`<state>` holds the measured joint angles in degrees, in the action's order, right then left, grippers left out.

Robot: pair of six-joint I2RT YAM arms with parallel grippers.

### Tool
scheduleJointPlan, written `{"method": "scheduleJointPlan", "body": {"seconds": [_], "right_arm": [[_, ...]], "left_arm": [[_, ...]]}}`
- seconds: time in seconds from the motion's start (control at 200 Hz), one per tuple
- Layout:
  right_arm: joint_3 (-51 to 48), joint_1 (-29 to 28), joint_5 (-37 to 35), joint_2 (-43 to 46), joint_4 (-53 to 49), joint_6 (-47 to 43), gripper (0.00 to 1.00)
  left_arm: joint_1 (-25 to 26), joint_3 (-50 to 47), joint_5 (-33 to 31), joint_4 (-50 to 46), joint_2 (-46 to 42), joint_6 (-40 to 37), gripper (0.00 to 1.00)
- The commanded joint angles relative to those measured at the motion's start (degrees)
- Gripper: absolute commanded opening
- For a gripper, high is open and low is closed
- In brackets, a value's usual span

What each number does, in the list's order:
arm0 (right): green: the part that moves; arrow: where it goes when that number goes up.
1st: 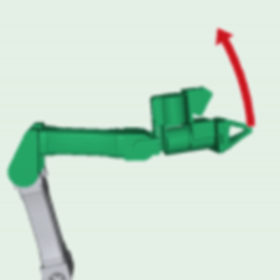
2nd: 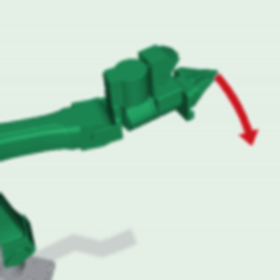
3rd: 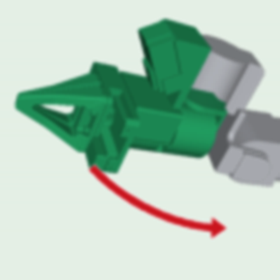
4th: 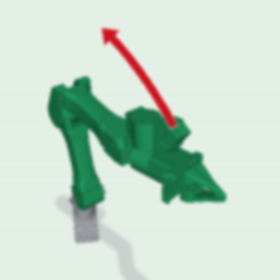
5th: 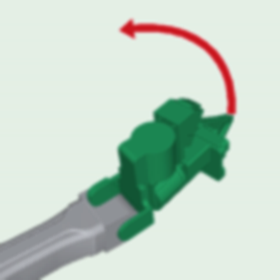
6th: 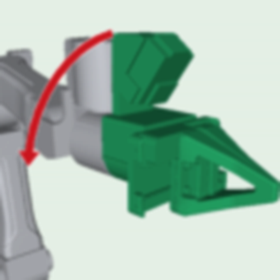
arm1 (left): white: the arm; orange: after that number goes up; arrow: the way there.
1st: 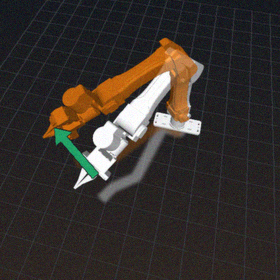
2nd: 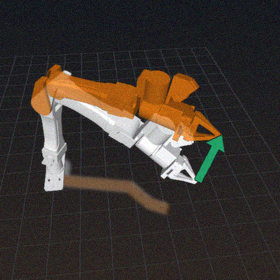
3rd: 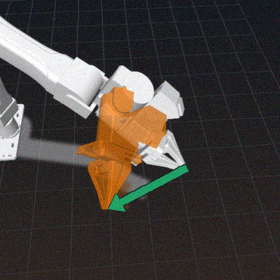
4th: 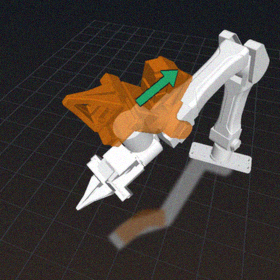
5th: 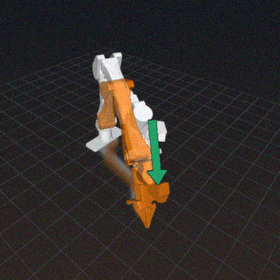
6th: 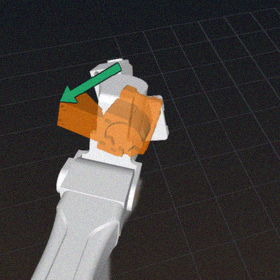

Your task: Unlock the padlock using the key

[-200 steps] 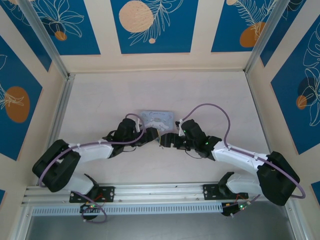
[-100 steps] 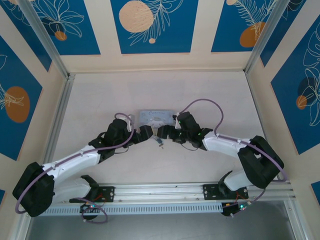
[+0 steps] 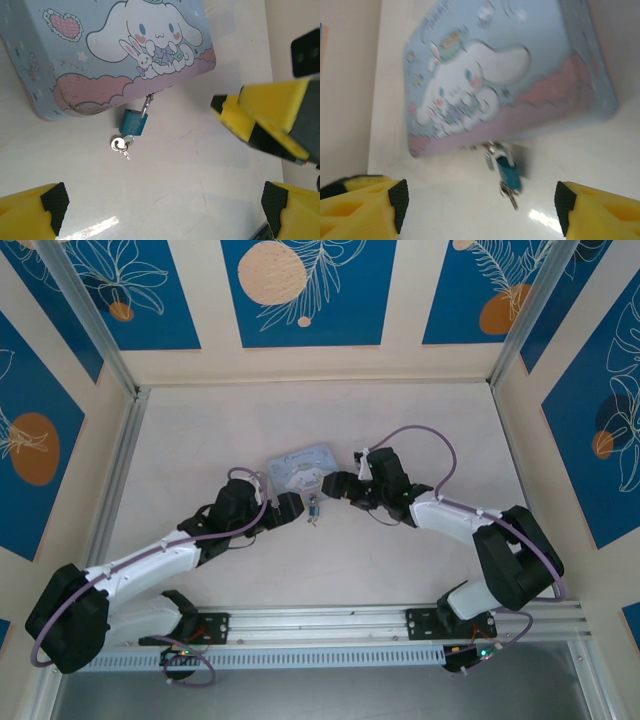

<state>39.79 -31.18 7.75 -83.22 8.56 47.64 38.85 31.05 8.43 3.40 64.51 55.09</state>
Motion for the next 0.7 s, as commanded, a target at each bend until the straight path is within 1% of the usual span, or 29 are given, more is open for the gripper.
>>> {"method": "scheduleJointPlan", "body": {"seconds": [0.0,0.12,0.365,0.695], "right_arm": [[-3.5,-0.8,-0.3,1.0,2.0,-1.7,0.75],[-5.2,-2.5,-1.2,-0.7,3.9,-3.6,0.7],[-3.5,-6.2,-2.8,-6.7,6.7,-5.1,0.56],[-1.5,-9.6,-7.3,-12.9,9.5,-5.3,0.46]], "left_arm": [[-0.4,1.1,-1.1,-0.6,1.0,-0.1,1.0],[-0.4,1.6,-1.0,-0.8,1.5,-0.1,1.0],[-0.5,2.3,-0.9,-0.9,2.1,-0.1,1.0],[-0.8,2.1,-0.6,-0.6,2.0,0.2,1.0]]}}
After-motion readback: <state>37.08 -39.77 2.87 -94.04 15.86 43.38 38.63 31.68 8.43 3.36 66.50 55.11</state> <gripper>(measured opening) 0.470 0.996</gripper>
